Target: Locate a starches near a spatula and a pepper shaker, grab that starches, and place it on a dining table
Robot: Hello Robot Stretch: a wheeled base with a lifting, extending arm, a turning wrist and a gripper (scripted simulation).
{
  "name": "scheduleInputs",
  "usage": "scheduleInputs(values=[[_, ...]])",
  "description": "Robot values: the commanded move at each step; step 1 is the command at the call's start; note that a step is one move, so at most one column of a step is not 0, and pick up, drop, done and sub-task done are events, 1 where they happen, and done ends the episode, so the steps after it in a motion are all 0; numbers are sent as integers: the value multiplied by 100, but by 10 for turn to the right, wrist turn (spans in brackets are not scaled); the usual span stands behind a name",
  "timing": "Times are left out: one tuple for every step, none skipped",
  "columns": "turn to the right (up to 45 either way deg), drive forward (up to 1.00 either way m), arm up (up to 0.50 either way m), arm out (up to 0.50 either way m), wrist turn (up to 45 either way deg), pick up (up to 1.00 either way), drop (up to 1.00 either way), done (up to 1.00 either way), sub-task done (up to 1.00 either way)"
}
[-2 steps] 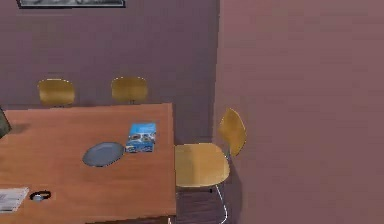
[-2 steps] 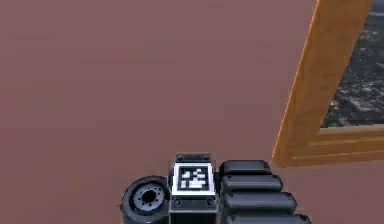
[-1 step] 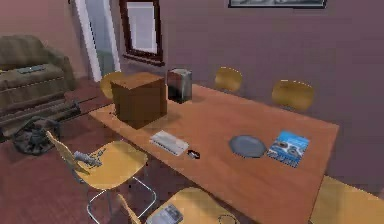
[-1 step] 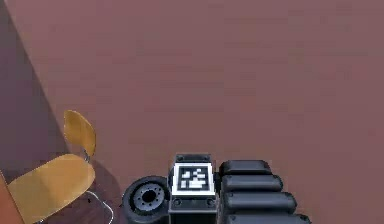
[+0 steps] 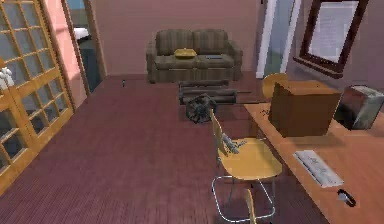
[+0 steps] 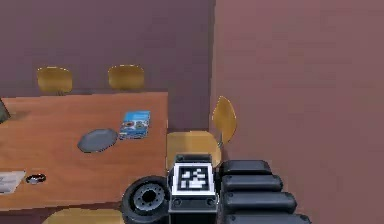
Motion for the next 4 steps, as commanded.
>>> scheduleInputs(values=[[-450, 0, 0, 0, 0, 0, 0, 0, 0], [450, 0, 0, 0, 0, 0, 0, 0, 0], [450, 0, 0, 0, 0, 0, 0, 0, 0], [450, 0, 0, 0, 0, 0, 0, 0, 0]])
